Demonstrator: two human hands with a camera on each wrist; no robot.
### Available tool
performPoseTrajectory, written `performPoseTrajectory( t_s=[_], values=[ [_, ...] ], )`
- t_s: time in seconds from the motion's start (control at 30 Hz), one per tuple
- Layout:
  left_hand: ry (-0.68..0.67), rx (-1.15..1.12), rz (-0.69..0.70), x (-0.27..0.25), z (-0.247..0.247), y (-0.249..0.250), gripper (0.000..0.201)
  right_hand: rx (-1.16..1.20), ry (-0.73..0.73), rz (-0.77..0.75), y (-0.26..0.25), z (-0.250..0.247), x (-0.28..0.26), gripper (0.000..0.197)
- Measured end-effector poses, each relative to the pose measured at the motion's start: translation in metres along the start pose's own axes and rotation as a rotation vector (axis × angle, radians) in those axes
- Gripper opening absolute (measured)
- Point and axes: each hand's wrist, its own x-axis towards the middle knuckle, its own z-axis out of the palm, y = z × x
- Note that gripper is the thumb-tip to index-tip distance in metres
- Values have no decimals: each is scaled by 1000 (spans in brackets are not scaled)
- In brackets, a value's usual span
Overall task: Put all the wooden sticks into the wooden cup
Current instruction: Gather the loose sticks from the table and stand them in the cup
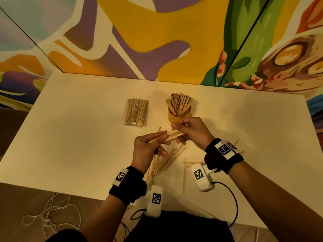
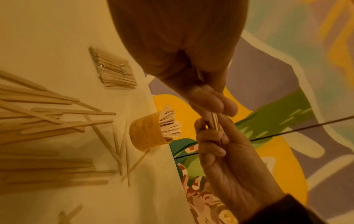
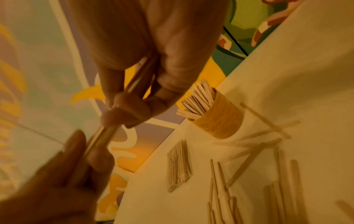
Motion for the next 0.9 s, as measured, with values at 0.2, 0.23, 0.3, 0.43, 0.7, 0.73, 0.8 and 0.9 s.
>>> performPoseTrajectory(
  t_s=[0.2, 0.23, 0.3, 0.43, 0.7, 0.73, 0.8, 0.9],
  values=[
    [5, -57, -60, 17, -4, -5, 16, 107, -82, 64, -3, -16, 7, 8],
    [-2, -53, -65, 19, -3, -6, 15, 100, -88, 68, -4, -17, 10, 8],
    [-4, -49, -73, 27, -1, -8, 15, 82, -87, 76, -6, -22, 16, 12],
    [2, -67, -58, 45, 6, -8, 14, 82, -76, 91, -11, -33, 32, 10],
    [-17, -95, -45, 89, 24, -10, 16, 96, -49, 151, -24, -57, 63, 18],
    [-14, -100, -54, 96, 25, -11, 15, 98, -46, 150, -24, -59, 67, 21],
    [-18, -120, -89, 111, 26, -14, 12, 83, -47, 143, -24, -64, 76, 26],
    [-46, -166, -146, 129, 27, -18, 11, 5, -40, 113, -22, -70, 88, 24]
  ],
)
